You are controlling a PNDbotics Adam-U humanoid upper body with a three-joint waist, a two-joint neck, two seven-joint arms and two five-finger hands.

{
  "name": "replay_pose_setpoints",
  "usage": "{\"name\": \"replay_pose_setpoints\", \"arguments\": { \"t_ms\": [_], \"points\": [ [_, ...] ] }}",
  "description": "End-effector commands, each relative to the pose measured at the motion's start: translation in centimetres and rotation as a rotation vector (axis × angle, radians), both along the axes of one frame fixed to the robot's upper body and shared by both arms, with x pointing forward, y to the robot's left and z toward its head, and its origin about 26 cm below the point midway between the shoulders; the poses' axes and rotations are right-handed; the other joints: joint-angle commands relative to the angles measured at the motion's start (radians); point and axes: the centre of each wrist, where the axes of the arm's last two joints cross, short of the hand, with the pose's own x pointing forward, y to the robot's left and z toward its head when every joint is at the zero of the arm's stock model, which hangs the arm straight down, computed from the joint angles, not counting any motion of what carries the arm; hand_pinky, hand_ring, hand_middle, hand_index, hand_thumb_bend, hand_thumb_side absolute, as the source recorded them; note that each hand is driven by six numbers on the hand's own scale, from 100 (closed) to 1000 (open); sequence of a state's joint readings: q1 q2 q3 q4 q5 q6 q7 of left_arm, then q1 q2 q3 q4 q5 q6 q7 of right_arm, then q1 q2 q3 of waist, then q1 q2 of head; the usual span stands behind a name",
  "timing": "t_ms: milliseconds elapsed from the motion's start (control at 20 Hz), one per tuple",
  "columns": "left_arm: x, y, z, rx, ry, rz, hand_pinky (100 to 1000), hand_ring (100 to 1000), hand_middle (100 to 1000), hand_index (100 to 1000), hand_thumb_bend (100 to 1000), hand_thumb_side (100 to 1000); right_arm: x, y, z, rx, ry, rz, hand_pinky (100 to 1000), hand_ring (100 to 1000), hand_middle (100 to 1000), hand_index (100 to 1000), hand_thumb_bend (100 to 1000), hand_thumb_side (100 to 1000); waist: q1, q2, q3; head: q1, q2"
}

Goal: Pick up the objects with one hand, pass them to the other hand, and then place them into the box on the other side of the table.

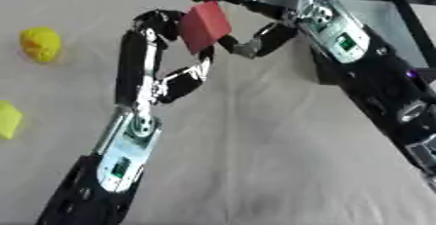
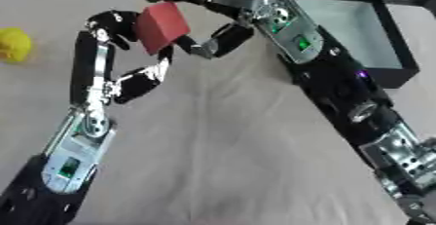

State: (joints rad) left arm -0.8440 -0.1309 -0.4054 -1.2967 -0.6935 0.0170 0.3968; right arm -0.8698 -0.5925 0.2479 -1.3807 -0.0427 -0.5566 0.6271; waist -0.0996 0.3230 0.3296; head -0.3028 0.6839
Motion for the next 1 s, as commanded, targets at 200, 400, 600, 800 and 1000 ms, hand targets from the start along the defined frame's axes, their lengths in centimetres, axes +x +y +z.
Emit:
{"name": "replay_pose_setpoints", "arguments": {
  "t_ms": [200,400,600,800,1000],
  "points": [
    [-0.8,-1.3,1.0,0.006,-0.043,-0.041,462,496,463,421,100,100,0.0,-0.1,0.6,-0.259,-0.183,0.221,1000,1000,839,828,100,100,0.005,-0.018,-0.003,-0.005,0.001],
    [-0.8,-1.3,0.9,0.006,-0.045,-0.039,461,496,464,424,100,100,0.0,-0.2,0.6,-0.235,-0.158,0.217,1000,1000,761,750,100,100,0.006,-0.018,-0.005,-0.005,0.001],
    [-0.8,-1.3,0.8,0.004,-0.038,-0.032,459,495,464,439,100,100,0.1,-0.4,0.7,-0.198,-0.122,0.207,1000,964,687,678,100,100,0.008,-0.019,-0.008,-0.006,0.002],
    [-0.7,-1.3,0.7,-0.006,-0.031,-0.022,459,496,465,449,100,100,0.1,-0.6,0.8,-0.155,-0.079,0.201,1000,934,659,652,100,100,0.010,-0.019,-0.011,-0.006,0.003],
    [-0.7,-1.3,0.6,-0.019,-0.030,-0.006,476,517,500,503,258,100,0.2,-1.0,0.8,-0.116,-0.031,0.190,998,872,598,580,100,100,0.013,-0.020,-0.015,-0.006,0.003]
  ]
}}
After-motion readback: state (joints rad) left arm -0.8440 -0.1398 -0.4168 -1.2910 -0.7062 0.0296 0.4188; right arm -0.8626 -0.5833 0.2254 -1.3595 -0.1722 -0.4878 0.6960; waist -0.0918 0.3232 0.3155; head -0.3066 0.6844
